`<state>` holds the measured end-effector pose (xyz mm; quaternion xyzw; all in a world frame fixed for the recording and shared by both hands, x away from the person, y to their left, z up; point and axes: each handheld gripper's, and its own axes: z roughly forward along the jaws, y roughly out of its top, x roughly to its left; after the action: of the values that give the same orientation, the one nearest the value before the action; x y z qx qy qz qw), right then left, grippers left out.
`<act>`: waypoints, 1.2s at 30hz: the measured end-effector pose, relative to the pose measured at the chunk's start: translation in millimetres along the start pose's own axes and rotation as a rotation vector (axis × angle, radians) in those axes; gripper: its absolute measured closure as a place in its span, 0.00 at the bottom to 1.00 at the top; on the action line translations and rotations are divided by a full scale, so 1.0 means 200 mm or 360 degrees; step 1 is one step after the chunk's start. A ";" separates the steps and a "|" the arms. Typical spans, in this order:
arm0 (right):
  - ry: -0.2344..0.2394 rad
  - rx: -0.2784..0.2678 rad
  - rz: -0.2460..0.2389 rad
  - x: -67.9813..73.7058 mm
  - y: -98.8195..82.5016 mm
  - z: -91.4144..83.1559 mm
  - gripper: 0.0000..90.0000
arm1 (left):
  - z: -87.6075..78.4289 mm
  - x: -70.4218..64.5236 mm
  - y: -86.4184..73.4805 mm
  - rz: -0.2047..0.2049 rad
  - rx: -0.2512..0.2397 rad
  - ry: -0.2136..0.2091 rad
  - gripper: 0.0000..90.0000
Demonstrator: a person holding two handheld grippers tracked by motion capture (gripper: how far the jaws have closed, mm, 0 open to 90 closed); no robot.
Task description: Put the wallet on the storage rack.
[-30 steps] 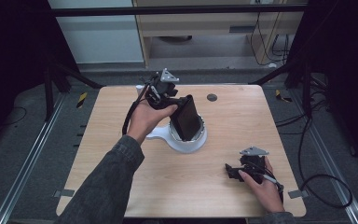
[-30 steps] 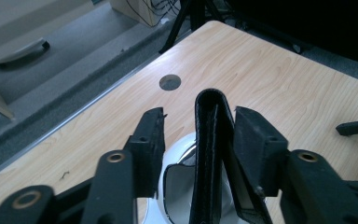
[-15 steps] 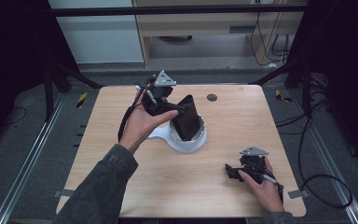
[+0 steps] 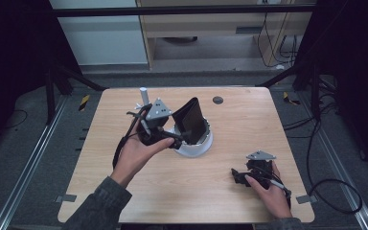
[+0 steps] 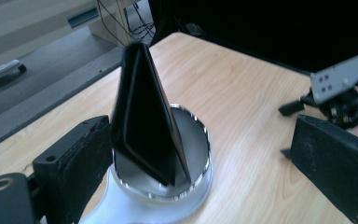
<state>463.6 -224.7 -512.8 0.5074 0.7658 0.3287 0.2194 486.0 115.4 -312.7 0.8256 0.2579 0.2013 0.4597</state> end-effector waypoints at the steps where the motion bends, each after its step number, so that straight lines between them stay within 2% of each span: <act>1: 0.0000 0.0000 -0.0002 0.00 0.00 0.00 0.02 | -0.01 -0.01 -0.03 0.0005 0.0000 0.0006 0.06; 8: -0.0003 0.0003 0.0006 0.01 0.00 0.00 0.02 | -0.03 -0.07 -0.22 0.0027 0.0091 -0.0009 0.05; 15: -0.0004 0.0001 0.0006 0.01 0.00 0.00 0.02 | 0.01 -0.08 -0.41 -0.0024 0.0196 -0.0050 0.04; 24: -0.0002 0.0003 0.0012 0.01 0.00 0.00 0.01 | 0.05 -0.04 -0.60 -0.0036 0.0339 -0.0025 0.05; 28: -0.0002 0.0002 0.0008 0.01 0.00 0.00 0.02 | 0.05 0.00 -0.68 -0.0082 0.0379 -0.0007 0.05; 36: -0.0004 0.0002 0.0006 0.01 0.00 0.00 0.01 | 0.02 0.06 -0.80 -0.0133 0.0440 0.0026 0.05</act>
<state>462.1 -223.4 -512.7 0.5095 0.7646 0.3280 0.2194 459.1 190.1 -451.2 0.8680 0.3210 0.1513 0.3474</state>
